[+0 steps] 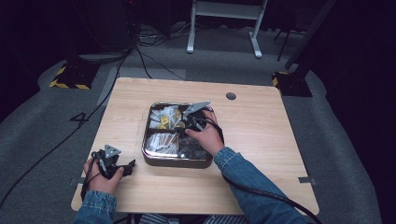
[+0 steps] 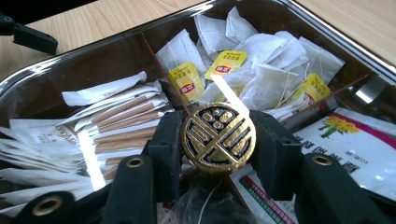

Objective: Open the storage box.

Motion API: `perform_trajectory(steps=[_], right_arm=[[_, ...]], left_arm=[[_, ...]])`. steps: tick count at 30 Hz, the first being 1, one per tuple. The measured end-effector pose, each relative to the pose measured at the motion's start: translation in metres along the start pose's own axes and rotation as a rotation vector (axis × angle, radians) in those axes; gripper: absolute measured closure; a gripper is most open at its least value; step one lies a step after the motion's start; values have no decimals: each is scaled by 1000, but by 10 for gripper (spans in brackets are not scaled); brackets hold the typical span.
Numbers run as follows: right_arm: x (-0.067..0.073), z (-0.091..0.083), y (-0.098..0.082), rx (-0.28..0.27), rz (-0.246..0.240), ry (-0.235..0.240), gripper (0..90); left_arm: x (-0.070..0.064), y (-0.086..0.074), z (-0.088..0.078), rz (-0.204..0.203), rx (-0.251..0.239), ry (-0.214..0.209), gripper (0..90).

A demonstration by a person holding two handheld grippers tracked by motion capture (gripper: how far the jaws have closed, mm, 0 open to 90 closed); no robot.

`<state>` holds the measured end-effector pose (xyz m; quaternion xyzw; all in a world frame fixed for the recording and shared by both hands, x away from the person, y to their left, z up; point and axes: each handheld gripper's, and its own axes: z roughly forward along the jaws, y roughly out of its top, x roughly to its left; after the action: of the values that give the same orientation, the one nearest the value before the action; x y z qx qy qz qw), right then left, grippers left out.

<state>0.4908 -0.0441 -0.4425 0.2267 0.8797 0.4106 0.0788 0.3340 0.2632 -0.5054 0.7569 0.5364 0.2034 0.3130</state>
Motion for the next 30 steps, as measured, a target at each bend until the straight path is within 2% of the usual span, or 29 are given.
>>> perform_trajectory(steps=[2, 6, 16, 25, 30], right_arm=[[3, 1, 0, 4, -30, -25, 584], [3, 1, -1, 0, -35, -25, 588], [2, 1, 0, 3, -28, -19, 589], [4, 1, -1, 2, -36, -32, 590], [4, 1, 0, -2, -25, -41, 592]], left_arm=[[0, 0, 0, 0, 0, 0, 156], [0, 0, 0, -2, 0, 0, 156], [0, 0, 0, -1, 0, 1, 156], [0, 0, 0, -2, 0, 0, 156], [0, 0, 0, -2, 0, 0, 156]])
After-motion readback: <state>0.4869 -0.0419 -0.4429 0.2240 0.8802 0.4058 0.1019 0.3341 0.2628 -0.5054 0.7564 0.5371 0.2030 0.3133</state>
